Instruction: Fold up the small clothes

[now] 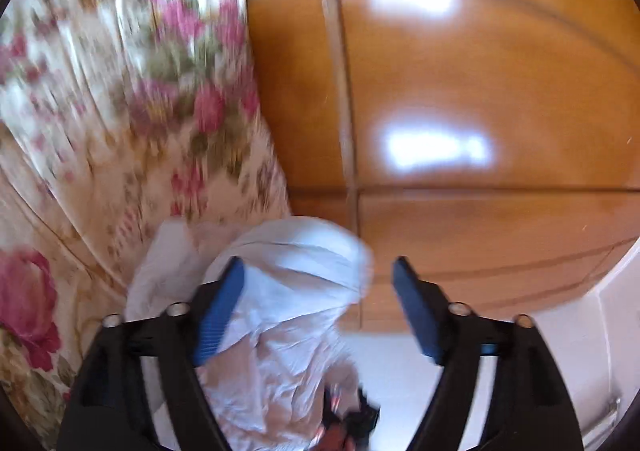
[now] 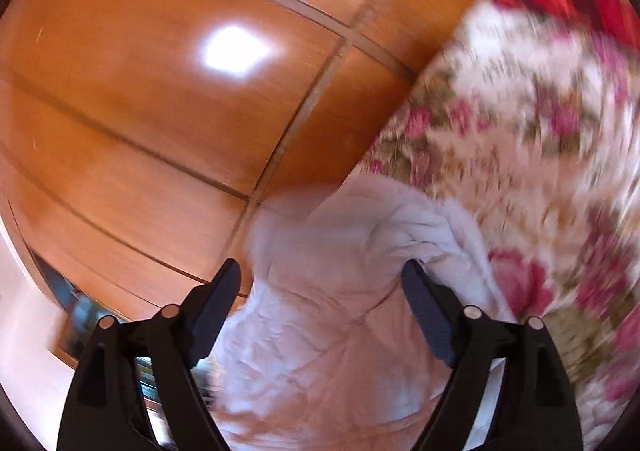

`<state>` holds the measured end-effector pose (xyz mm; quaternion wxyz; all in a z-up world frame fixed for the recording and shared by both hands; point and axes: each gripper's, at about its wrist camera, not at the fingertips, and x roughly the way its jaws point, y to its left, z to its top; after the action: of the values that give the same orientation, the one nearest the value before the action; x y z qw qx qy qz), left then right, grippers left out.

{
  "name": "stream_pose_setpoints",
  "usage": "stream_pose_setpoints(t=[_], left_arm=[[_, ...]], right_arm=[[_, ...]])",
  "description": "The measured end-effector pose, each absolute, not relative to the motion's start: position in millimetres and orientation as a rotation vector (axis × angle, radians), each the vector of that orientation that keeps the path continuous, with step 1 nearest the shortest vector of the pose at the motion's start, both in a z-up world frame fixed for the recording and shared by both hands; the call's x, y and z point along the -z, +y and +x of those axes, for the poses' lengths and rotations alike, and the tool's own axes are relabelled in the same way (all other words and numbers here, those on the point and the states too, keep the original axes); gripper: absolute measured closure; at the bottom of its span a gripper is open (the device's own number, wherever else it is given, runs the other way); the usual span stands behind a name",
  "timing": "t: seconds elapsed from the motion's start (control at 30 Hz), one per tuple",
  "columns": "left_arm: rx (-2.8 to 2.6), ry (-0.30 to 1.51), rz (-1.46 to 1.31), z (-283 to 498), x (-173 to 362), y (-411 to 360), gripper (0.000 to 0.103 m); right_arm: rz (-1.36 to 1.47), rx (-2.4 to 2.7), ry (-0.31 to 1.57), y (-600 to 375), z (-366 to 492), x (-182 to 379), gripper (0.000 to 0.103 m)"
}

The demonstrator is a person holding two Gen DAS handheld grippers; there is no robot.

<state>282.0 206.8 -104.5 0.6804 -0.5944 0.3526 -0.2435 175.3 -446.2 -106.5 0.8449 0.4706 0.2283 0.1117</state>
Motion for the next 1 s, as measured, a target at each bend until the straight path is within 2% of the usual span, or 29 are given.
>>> stream_pose_setpoints(t=[0.17, 0.37, 0.43, 0.5, 0.53, 0.57, 0.6, 0.7, 0.83, 1.0], left_arm=[[0.449, 0.862, -0.906, 283, 71, 174, 0.025], [0.36, 0.918, -0.363, 287, 70, 98, 0.023], [0.318, 0.948, -0.289, 299, 80, 82, 0.024], [0.315, 1.024, -0.371, 310, 96, 79, 0.052], [0.307, 1.041, -0.393, 313, 102, 78, 0.057], [0.287, 1.051, -0.401, 314, 104, 78, 0.072], [0.284, 1.054, -0.397, 314, 104, 76, 0.08], [0.27, 0.992, -0.324, 306, 93, 73, 0.091], [0.233, 0.847, -0.376, 295, 65, 81, 0.092], [0.175, 0.773, -0.289, 294, 63, 63, 0.092]], right_arm=[[0.758, -0.105, 0.446, -437, 169, 88, 0.012], [0.583, -0.051, 0.622, -423, 212, 98, 0.012], [0.511, -0.054, 0.688, -414, 226, 101, 0.022], [0.413, -0.042, 0.737, -403, 239, 101, 0.059], [0.381, -0.056, 0.759, -398, 242, 101, 0.067], [0.353, -0.072, 0.773, -394, 247, 103, 0.083], [0.307, -0.073, 0.774, -388, 248, 101, 0.086], [0.231, -0.032, 0.723, -380, 241, 88, 0.09], [0.199, 0.057, 0.641, -377, 239, 77, 0.091], [0.24, 0.168, 0.688, -380, 253, 104, 0.091]])
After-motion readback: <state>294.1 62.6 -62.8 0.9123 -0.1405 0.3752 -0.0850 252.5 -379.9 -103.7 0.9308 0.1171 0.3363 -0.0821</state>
